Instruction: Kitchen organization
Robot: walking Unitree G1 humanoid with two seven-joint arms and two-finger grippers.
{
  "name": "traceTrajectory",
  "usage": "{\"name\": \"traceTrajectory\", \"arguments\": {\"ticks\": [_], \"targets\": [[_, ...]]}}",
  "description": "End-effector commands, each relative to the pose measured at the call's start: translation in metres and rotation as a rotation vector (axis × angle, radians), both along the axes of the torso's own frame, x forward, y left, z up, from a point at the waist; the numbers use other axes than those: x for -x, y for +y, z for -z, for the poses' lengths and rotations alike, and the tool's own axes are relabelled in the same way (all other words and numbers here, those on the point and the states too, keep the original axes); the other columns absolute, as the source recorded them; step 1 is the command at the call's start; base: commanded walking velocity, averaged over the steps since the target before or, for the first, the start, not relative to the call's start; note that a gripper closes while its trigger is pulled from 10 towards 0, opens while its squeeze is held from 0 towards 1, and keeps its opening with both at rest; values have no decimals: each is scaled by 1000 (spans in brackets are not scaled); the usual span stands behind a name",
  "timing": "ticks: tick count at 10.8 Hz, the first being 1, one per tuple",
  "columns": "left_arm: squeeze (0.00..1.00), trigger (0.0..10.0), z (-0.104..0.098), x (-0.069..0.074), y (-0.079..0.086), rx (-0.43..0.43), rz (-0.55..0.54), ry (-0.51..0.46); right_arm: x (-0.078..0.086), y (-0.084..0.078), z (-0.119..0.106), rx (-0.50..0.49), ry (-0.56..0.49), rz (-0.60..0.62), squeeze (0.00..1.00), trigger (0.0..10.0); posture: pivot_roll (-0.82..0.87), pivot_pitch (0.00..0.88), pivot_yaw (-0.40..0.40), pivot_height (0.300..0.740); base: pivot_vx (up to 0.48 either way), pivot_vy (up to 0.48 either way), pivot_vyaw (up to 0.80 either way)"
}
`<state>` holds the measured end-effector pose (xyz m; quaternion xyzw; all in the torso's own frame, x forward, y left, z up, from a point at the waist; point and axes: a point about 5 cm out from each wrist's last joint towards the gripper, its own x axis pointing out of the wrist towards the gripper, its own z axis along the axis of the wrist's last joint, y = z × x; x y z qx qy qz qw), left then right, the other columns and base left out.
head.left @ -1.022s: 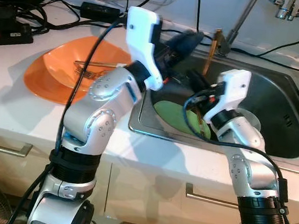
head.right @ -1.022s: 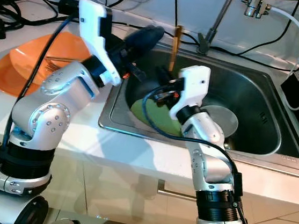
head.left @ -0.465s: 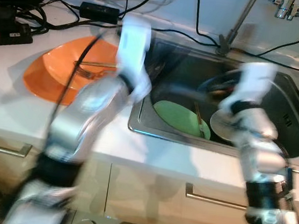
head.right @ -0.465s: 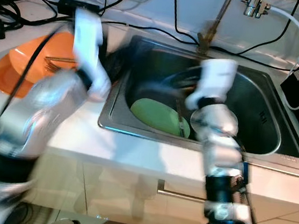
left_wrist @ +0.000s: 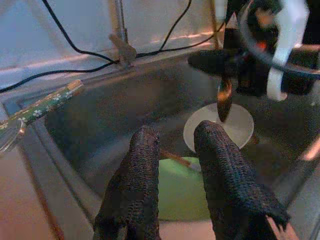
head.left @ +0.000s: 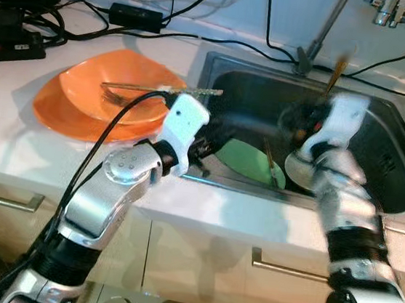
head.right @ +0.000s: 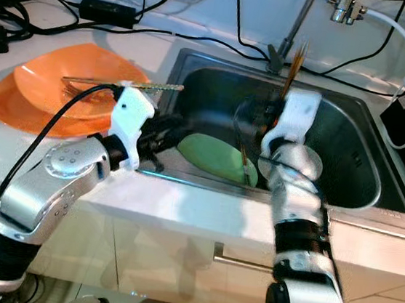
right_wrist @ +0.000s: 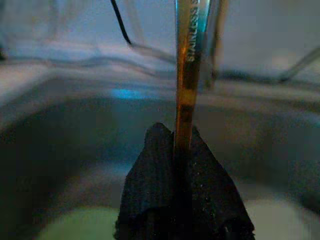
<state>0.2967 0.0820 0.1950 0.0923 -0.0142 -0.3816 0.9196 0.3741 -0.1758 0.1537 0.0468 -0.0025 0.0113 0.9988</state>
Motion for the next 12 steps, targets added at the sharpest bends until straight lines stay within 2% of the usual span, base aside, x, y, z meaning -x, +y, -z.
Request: {"name": "traceTrajectory", "arguments": {"ticks": [1, 3, 5, 10, 12], "targets": [[0, 10000, 3, 3, -3, -27, 21, -9, -5, -6, -1, -5, 12, 48, 0, 10000, -2, 51, -120, 740, 0, 0, 0], [0, 10000, 11, 4, -4, -85, 26, -2, -8, -6, 17, -20, 121, 64, 0, 10000, -2, 57, -122, 740, 0, 0, 0], [0, 10000, 14, 5, -5, -99, 31, 16, -8, -3, 32, -11, 206, 59, 0, 10000, 1, 64, -123, 740, 0, 0, 0], [0, 10000, 29, 11, -5, -178, 80, 87, -8, 5, 42, 19, 266, 25, 0, 10000, 0, 73, -126, 740, 0, 0, 0], [0, 10000, 29, 12, -6, -185, 84, 91, -8, 8, 44, 24, 278, 10, 0, 10000, 1, 73, -128, 740, 0, 0, 0]]}}
